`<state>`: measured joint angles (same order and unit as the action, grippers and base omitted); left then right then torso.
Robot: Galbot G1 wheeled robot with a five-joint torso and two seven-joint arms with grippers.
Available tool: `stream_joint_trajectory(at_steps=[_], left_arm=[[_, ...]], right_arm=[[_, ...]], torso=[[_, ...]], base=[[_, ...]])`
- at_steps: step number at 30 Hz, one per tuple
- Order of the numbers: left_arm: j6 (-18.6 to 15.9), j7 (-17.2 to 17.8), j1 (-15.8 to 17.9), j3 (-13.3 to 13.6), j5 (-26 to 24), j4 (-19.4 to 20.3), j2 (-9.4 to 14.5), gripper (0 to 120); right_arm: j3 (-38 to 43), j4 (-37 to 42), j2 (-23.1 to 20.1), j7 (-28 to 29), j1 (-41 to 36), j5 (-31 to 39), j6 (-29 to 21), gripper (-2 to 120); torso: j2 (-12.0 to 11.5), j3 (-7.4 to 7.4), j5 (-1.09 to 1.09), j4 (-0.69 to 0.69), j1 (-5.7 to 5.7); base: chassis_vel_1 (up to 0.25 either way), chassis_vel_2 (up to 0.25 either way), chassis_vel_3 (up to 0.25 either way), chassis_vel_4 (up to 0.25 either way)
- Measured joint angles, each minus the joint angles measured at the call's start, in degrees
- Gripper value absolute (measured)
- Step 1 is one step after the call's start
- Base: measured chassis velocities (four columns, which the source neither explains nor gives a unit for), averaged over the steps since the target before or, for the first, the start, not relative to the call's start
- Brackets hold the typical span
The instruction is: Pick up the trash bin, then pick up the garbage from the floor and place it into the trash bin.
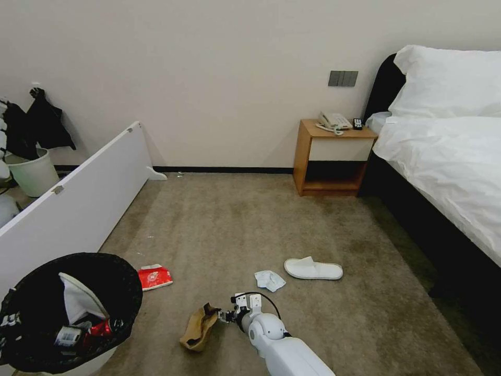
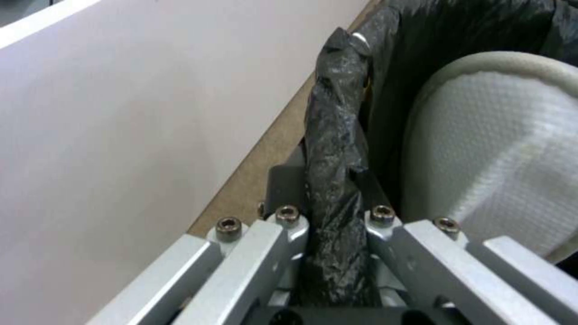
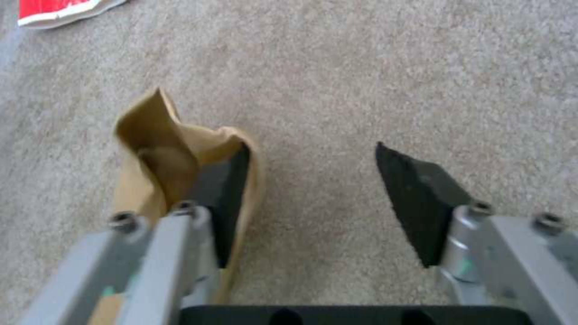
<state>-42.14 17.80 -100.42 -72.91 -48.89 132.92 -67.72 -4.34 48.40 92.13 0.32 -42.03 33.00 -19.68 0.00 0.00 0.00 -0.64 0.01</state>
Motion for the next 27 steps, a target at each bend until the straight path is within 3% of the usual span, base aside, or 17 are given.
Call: stream_joint_trajectory(at_steps=[5, 14, 27], left_arm=[[0.0, 0.21, 0.13, 0.4, 0.05, 0.09, -0.09, 4], [0.0, 0.27, 0.06, 0.35, 0.03, 0.22, -0.06, 4], [0.0, 0.36, -0.16, 0.28, -0.01, 0.35, -0.12, 4]], right_arm=[[0.38, -0.27, 0.0, -0.45, 0.13, 2.25, -0.04, 30], [0.52, -0.37, 0.0, -1.84, 0.22, 4.17, -0.11, 0], [-0.29, -0.34, 0.0, -3.35, -0.3, 4.6, 0.29, 0]], torso=[[0.0, 0.0, 0.0, 0.0, 0.0], [0.0, 0.0, 0.0, 0.0, 0.0], [0.0, 0.0, 0.0, 0.0, 0.0]], base=[[0.0, 0.0, 0.0, 0.0], [0.0, 0.0, 0.0, 0.0], [0.0, 0.0, 0.0, 0.0]])
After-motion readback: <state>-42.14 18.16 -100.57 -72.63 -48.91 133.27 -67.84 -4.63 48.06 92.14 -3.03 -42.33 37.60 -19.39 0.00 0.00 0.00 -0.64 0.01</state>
